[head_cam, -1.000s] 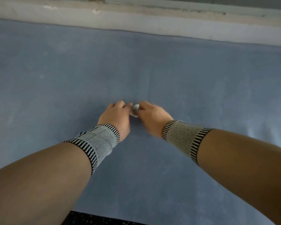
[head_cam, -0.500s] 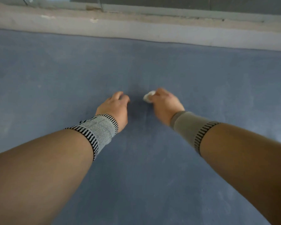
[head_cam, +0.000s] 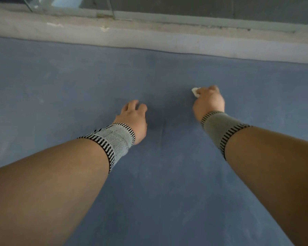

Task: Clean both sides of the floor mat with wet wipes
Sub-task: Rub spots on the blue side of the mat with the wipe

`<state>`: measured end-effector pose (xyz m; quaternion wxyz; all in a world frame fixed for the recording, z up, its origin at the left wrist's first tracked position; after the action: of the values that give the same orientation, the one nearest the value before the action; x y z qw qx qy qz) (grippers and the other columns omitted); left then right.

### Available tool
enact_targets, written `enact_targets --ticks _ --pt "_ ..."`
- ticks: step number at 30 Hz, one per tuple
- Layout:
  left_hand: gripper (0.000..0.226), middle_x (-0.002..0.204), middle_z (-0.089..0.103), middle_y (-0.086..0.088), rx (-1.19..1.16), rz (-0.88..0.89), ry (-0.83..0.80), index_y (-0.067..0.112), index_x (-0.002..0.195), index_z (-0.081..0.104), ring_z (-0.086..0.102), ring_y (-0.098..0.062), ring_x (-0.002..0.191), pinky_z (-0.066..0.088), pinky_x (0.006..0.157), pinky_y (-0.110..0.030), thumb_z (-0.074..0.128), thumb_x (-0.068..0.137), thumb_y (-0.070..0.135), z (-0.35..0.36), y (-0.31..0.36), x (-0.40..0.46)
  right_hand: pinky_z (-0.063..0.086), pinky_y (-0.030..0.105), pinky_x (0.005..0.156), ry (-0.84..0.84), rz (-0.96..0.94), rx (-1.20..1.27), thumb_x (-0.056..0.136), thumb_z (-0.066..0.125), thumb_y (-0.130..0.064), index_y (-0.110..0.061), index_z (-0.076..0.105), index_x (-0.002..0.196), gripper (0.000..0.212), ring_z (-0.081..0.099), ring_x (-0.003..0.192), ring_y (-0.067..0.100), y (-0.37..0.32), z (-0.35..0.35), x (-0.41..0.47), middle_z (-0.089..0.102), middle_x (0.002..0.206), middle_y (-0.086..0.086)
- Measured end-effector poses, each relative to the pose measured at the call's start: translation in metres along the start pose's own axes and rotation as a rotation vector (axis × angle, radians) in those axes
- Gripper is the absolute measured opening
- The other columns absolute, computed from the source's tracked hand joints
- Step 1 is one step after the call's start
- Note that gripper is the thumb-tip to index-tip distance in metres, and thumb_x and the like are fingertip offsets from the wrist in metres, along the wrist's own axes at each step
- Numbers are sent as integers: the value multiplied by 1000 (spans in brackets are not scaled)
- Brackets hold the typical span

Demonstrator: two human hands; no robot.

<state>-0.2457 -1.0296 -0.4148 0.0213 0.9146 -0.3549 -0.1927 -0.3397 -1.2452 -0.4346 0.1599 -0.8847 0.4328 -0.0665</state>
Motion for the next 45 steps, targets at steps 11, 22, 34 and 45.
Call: enact_targets --ticks 11,22,34,45 --pt "52 143 33 -9 43 -77 -26 18 136 43 32 -32 133 39 106 -46 59 92 40 -22 -4 33 39 24 68 -22 43 92 90 48 -12 -13 57 116 27 55 107 30 -15 3 13 52 112 5" --pt "71 161 -16 -5 150 -77 -274 24 154 -6 -6 -32 148 10 121 -42 36 101 42 -13 -5 44 42 34 96 -15 -31 40 88 52 -8 -15 59 124 38 51 113 34 -35 3 40 50 124 11" --pt "66 159 7 3 107 -53 -218 36 152 18 7 -34 145 30 115 -46 50 96 46 -26 -14 50 43 31 85 -77 -141 -1 89 50 -9 -14 58 123 35 52 110 32 -62 15 65 48 126 13" --pt "66 160 0 3 122 -54 -232 35 153 9 0 -30 146 33 111 -51 45 99 42 -21 -12 46 47 38 92 -60 19 -50 90 47 -8 -13 58 123 35 53 111 35 -61 4 99 45 131 17"
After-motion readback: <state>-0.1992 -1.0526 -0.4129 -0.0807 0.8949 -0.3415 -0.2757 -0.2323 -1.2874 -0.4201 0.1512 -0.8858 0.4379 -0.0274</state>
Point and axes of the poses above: each hand's wrist, its own x-axis towards the middle knuckle, its own z-axis out of the palm, y = z × x, the point moved 5 cm from there along x, towards the middle knuckle
